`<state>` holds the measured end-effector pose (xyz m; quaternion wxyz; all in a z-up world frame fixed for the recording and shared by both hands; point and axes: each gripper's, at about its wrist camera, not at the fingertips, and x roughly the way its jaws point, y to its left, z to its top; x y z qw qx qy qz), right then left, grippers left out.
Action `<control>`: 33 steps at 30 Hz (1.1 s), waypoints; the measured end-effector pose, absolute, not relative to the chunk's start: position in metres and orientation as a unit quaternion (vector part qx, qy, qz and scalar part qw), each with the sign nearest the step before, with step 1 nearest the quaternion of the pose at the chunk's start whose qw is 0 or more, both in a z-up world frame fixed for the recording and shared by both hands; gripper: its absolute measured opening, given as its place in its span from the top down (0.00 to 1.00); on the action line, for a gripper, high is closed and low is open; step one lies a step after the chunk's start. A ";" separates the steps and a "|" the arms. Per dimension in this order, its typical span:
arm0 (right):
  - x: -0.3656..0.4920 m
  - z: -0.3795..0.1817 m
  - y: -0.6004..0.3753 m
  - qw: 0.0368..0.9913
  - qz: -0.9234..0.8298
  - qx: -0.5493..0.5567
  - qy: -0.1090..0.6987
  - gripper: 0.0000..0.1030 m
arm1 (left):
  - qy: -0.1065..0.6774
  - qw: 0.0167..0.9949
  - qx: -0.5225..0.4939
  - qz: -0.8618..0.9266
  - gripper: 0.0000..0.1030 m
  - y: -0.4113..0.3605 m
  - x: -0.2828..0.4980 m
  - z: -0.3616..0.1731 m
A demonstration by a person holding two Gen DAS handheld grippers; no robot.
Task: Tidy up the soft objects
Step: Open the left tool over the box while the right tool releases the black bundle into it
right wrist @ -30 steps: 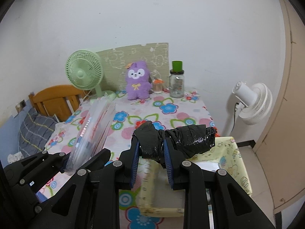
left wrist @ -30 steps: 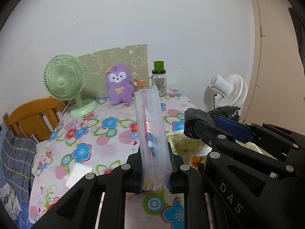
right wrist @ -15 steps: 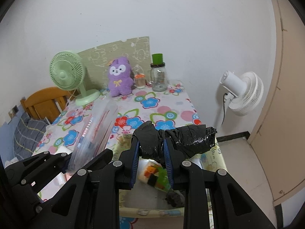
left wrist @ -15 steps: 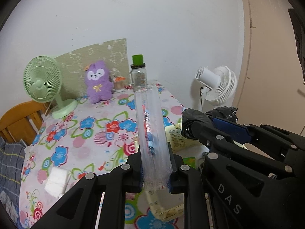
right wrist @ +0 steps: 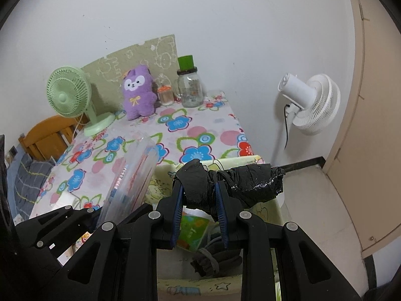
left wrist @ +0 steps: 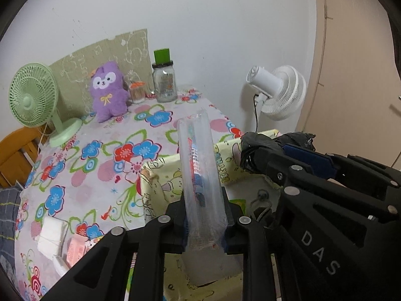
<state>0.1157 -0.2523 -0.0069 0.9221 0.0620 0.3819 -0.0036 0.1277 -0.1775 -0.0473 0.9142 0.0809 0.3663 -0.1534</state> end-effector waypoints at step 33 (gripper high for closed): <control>0.127 -0.025 -0.249 0.913 0.004 0.067 0.402 0.26 | 0.371 0.912 0.104 -0.140 0.09 -0.178 0.127 -0.052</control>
